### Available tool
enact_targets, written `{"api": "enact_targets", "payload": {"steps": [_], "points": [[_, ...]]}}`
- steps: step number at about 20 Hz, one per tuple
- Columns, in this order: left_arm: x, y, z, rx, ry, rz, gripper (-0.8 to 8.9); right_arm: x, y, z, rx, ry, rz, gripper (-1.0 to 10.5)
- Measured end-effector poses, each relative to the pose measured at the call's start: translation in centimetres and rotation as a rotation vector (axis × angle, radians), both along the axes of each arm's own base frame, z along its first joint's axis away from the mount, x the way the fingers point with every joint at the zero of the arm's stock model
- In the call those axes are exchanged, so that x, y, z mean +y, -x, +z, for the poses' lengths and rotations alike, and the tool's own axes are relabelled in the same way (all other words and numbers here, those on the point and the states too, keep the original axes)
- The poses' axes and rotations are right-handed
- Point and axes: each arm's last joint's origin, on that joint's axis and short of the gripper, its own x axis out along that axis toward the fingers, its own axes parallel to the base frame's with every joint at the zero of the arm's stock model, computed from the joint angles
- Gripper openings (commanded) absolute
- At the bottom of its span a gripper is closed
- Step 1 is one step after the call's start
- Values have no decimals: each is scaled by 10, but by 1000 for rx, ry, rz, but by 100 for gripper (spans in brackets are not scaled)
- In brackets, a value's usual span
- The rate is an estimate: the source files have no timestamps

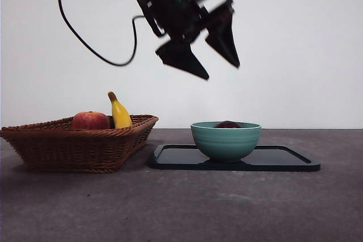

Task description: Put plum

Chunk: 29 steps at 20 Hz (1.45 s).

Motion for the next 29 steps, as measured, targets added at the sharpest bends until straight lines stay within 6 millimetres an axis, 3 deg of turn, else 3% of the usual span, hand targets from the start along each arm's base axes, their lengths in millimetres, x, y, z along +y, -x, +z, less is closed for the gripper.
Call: {"api": "enact_targets", "payload": {"steps": [8, 21, 29], "points": [[-22, -8, -45, -26, -93, -72, 405, -2, 5, -3, 51, 20, -4, 202], [-30, -12, -78, -13, -178, -91, 405, -5, 11, -3, 40, 15, -4, 202], [-33, -10, -80, -13, -184, -103, 391, -5, 11, -3, 39, 15, -4, 203]]}}
